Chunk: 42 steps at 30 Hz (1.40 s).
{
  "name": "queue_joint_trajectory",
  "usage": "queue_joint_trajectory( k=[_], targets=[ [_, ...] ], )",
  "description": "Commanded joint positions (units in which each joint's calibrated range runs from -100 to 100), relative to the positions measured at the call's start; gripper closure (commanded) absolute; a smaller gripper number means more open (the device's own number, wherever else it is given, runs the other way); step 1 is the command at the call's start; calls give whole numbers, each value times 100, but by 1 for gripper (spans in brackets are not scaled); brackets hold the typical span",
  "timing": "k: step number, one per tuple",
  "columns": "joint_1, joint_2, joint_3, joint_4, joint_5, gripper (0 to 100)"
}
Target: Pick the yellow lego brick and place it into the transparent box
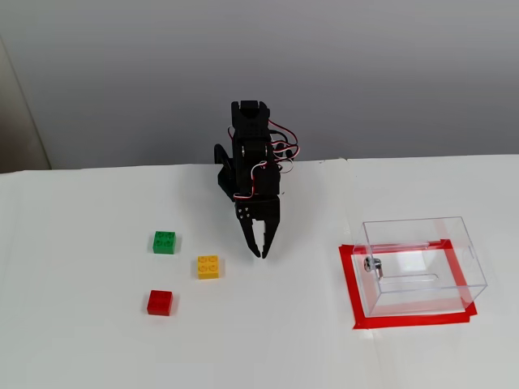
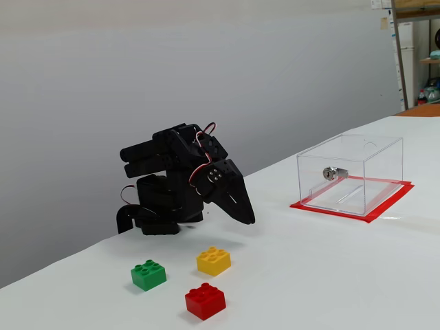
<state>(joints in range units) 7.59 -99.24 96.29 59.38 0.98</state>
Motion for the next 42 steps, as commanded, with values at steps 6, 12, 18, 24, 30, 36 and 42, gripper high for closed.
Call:
queue_joint_trajectory(
  k=[6,12,18,24,30,36,42],
  targets=[
    [21,-51,36,-81,12,99],
    [21,-42,27,-81,12,98],
    [-38,-25,-289,-81,-30,98],
    [14,9,-1329,-20,-40,98],
    [29,925,-2251,-72,-468,98],
    [29,2945,-3960,-72,-458,98],
    [147,4888,-5805,-38,-489,98]
  ],
)
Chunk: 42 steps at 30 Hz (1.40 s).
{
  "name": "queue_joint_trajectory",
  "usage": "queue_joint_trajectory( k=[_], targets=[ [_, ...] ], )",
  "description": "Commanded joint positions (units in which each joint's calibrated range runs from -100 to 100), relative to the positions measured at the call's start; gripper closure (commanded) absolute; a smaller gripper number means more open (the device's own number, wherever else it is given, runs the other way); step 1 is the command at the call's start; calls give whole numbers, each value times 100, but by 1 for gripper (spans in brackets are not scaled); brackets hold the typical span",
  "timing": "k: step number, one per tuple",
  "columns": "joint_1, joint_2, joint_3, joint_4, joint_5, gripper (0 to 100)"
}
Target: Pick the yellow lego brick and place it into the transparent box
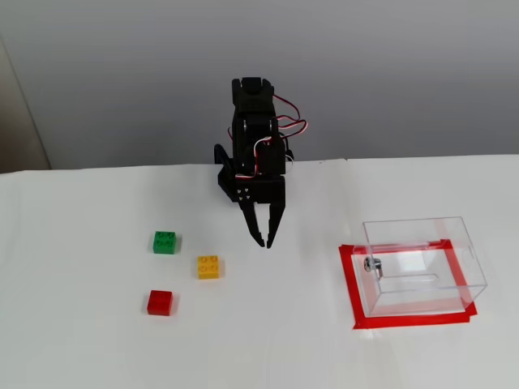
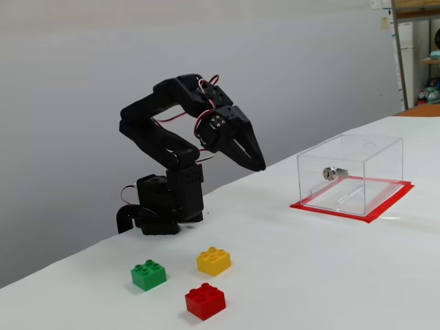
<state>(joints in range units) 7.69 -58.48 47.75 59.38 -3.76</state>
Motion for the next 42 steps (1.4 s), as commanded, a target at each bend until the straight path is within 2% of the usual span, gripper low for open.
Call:
queue_joint_trajectory(
  k=[1,8,14,23,30,38,42],
  targets=[
    [218,1041,-1149,-46,-20,98],
    [1002,1872,-1610,15,-135,98],
    [2096,1966,-1511,-3,-1200,98],
    [3323,2831,-1421,511,-2343,98],
    [3493,3222,-1457,789,-2688,98],
    [3508,3205,-1466,1076,-3486,98],
    [3663,3205,-1692,1059,-3575,98]
  ],
)
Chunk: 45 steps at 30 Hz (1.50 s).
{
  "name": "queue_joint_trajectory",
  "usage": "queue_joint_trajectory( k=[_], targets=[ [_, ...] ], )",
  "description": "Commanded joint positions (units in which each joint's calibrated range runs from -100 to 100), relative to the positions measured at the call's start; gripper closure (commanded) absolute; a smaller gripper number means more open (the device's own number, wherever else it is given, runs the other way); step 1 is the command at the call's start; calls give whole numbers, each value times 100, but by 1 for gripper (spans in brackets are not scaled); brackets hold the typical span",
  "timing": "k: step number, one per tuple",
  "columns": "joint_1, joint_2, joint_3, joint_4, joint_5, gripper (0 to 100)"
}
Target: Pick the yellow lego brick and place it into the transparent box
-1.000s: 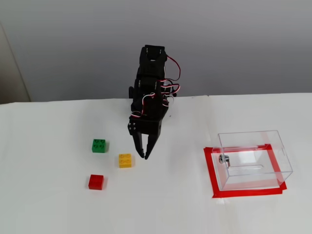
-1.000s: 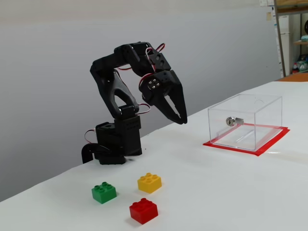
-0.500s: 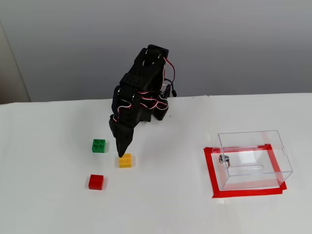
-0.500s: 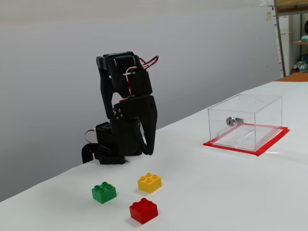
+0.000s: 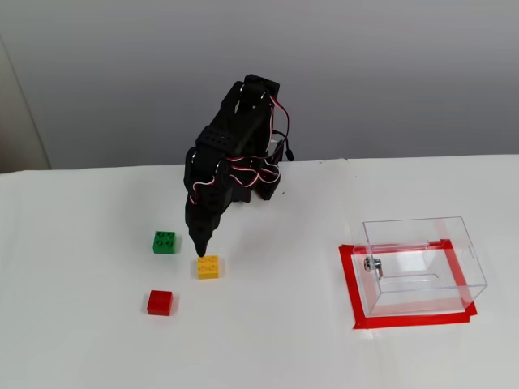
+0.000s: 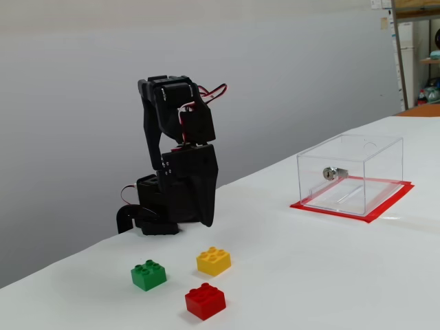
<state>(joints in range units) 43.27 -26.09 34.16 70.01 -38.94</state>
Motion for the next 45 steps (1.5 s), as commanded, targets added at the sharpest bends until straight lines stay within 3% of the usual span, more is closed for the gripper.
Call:
queue_joint_trajectory(
  k=[1,27,33,41,45],
  targets=[
    [157,-26,-414,14,-57,98],
    [239,1094,-730,-47,454,98],
    [157,1103,-730,14,626,81],
    [172,1094,-739,197,590,78],
    [180,1094,-748,101,579,68]
  ],
)
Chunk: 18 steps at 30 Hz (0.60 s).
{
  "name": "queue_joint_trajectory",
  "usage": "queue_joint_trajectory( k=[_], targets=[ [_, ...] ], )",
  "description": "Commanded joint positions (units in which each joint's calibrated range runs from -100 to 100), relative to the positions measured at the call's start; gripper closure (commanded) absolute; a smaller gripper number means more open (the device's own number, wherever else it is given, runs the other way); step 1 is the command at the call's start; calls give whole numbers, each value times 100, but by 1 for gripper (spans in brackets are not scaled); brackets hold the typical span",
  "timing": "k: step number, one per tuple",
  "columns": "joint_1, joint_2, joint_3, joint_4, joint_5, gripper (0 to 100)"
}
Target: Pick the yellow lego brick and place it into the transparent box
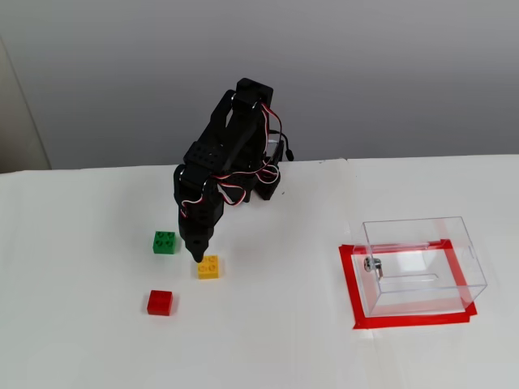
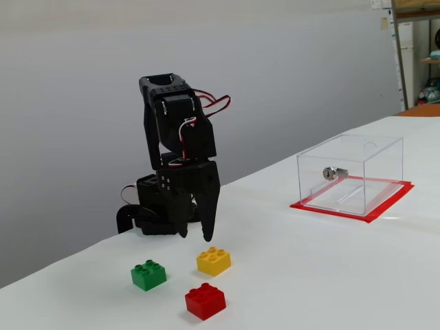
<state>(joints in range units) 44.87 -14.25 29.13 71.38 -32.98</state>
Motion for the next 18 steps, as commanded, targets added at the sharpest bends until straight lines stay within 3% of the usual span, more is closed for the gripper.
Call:
queue_joint_trajectory(
  k=[1,18],
  targets=[
    [19,-90,-291,-45,-22,66],
    [-3,250,-562,-933,30,65]
  ],
)
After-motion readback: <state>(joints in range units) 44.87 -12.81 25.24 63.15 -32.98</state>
